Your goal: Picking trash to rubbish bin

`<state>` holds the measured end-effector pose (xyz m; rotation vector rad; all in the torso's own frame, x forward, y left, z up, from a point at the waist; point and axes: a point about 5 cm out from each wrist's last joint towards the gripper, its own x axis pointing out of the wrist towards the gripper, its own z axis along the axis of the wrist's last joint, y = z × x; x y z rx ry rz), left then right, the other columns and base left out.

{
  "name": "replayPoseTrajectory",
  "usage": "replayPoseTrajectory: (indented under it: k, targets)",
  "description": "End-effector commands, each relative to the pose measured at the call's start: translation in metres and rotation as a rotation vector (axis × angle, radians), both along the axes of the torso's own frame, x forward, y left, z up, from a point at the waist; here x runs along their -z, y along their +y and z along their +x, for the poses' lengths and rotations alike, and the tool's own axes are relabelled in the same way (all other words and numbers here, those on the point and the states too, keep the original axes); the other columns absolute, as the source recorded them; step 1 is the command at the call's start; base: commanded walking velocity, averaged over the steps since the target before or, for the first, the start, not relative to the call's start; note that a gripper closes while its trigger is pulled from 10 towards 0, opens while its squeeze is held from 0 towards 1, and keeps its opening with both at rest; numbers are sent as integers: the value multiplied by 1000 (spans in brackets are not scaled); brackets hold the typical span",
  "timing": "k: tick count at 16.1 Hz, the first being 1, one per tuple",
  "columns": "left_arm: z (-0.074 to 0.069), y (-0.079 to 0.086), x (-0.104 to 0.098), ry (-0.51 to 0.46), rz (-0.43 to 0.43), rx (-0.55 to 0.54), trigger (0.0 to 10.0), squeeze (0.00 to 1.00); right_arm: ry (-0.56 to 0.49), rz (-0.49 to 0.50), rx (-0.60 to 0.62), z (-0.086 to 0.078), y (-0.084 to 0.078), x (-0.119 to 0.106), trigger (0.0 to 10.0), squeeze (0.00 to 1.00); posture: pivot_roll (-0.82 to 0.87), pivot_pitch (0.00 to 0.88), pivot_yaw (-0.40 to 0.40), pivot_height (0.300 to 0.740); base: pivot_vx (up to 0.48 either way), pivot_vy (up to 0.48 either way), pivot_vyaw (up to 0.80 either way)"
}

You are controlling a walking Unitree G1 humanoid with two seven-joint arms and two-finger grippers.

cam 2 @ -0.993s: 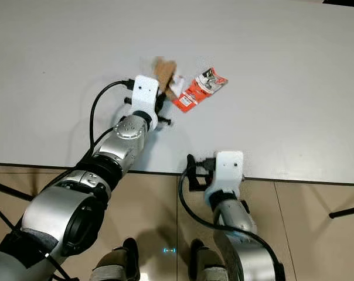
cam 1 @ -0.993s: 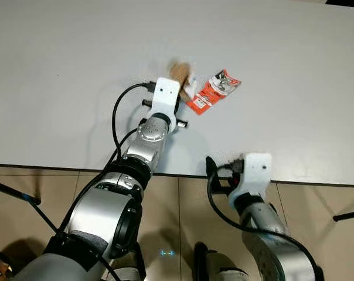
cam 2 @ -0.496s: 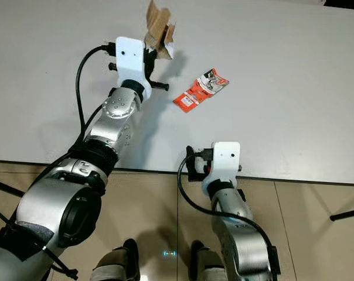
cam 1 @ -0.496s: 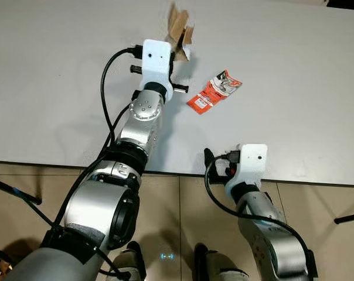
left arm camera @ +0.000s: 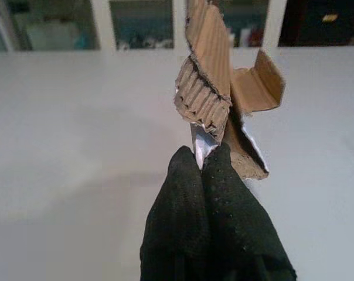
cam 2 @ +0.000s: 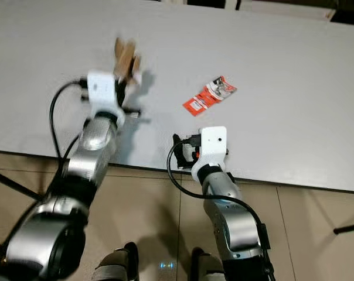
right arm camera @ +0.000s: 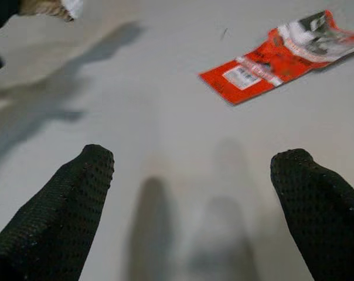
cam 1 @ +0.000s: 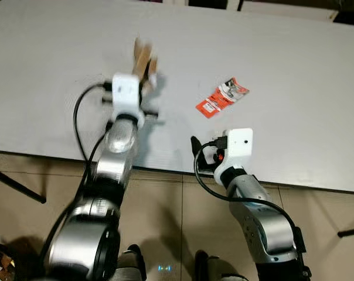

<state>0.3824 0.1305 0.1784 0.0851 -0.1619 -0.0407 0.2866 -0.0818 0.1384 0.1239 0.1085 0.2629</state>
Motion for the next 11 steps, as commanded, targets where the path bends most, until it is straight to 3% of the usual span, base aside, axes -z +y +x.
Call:
replayPoseTrajectory:
  k: [1, 4, 8, 11]
  targets:
    - [-7, -2, 11, 32, 6, 4, 10000, 0, 7, -15, -4, 1, -1, 4, 10000, 0, -99, 139, -33, 740, 0, 0, 0]
    - [-22, 4, 31, 88, 2, -11, 10000, 0, -5, -14, 6, 8, -4, 0, 10000, 0, -95, 128, -34, 740, 0, 0, 0]
    - [-23, 6, 20, 58, -10, -15, 10000, 0, -41, -10, 46, 22, -12, -11, 10000, 0, -88, 115, -32, 740, 0, 0, 0]
    - [-23, 2, 17, 55, 0, -10, 10000, 0, -36, -24, 80, 27, -19, -12, 10000, 0, -92, 105, -25, 740, 251, 0, 0]
